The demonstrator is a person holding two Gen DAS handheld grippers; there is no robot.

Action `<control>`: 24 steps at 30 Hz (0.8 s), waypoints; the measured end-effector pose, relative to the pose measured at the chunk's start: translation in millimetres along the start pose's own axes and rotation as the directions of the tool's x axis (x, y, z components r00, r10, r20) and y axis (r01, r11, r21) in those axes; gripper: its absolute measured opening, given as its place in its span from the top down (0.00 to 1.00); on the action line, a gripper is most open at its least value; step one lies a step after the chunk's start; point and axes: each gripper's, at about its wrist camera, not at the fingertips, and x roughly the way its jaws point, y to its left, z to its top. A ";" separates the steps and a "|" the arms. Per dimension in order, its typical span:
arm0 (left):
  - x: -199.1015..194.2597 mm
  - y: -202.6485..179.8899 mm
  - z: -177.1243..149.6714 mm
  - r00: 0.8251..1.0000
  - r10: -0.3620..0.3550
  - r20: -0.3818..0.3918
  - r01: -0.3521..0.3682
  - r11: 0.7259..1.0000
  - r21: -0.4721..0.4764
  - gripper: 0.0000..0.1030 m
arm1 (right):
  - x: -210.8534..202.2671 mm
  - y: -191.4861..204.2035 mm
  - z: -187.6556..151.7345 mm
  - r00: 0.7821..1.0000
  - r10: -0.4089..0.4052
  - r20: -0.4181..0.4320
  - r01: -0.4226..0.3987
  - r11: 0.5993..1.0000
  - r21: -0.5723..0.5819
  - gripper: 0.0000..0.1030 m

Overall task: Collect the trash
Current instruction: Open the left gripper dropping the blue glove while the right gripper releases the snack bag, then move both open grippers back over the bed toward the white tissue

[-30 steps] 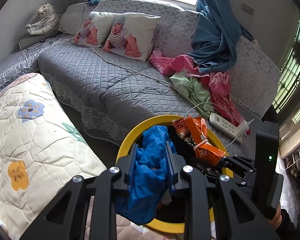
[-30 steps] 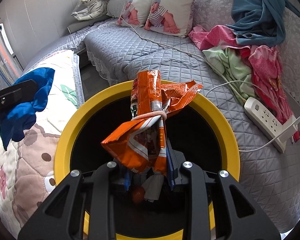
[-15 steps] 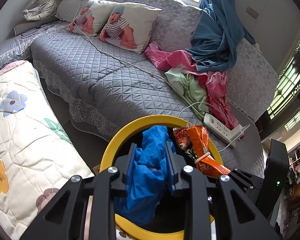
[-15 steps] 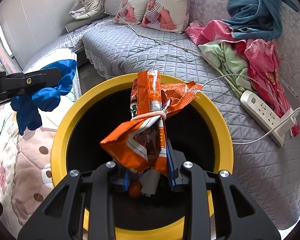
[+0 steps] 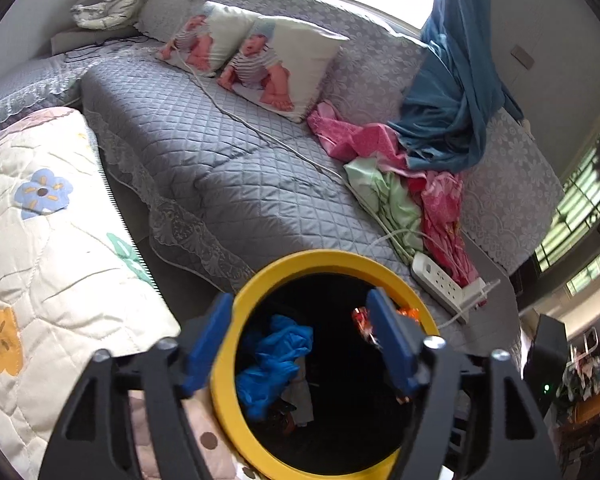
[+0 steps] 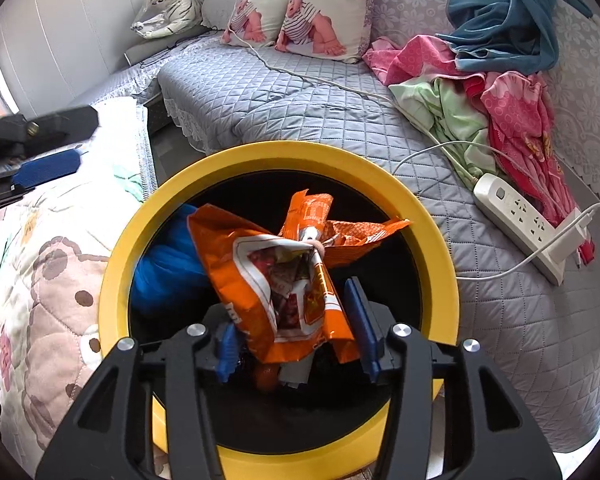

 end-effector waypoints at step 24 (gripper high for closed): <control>-140.3 126.8 -10.3 0.960 0.181 0.214 -0.153 0.978 -0.141 0.18 | -26.4 44.7 10.1 0.998 0.034 0.052 -0.032 0.999 -0.041 0.39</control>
